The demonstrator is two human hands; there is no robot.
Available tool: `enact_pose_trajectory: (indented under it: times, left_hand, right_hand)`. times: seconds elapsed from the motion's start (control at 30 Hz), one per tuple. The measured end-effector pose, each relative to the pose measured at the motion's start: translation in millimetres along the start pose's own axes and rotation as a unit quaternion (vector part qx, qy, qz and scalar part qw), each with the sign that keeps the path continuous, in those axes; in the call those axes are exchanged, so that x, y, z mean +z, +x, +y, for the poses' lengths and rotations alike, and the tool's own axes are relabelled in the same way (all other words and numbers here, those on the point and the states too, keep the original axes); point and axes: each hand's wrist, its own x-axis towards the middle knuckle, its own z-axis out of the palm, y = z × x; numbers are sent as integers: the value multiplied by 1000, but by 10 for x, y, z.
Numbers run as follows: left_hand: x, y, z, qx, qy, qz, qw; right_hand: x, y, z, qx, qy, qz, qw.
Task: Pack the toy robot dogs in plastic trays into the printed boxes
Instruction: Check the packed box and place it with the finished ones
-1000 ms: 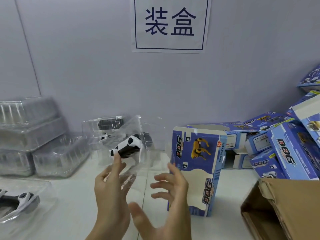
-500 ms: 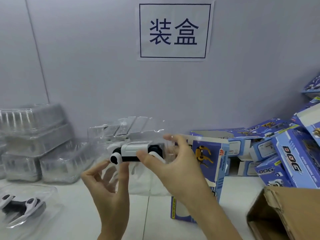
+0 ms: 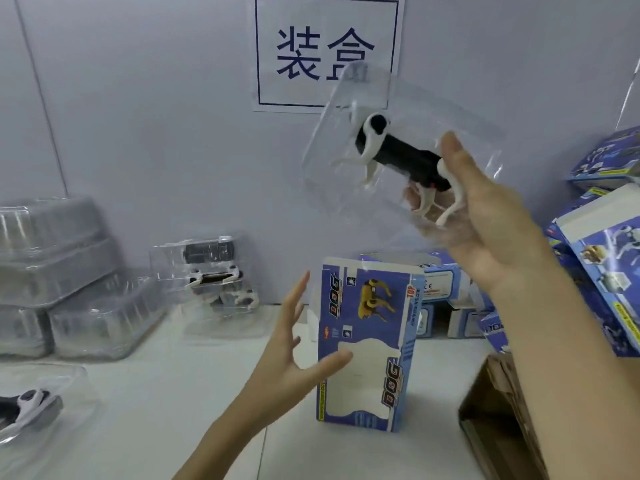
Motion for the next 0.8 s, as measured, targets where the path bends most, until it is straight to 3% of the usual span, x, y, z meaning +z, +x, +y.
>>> enact_pose_trajectory:
  times: [0.1,0.23,0.4,0.47,0.6,0.67,0.8]
  left_hand:
    - [19,124,-71,-8,8,-48,999]
    - [35,143,-194,2,-2,-21,1000]
    - [15,99,-279,8,-38,7,999]
    - [8,97,-283,12,-40,9,999]
    - [35,77,-282,8,-23,5,1000]
    - [48,65,-270,1,-14,8,1000]
    - [67,37,-209,-1,3,11,1000]
  right_hand:
    - [-161,213,97,41,-10,10,999]
    - [-303,409,321,104,-83,-11,991]
    - [-469,531,343,93,-261,-138,951]
    - [-507,550,236,72,-350,-196,913]
    - [-417,567,25,36,-527,-304,793]
    - [-311,572,-46,37,-582,-333,740]
    - [-112,575,-158,46,-636,-376,672]
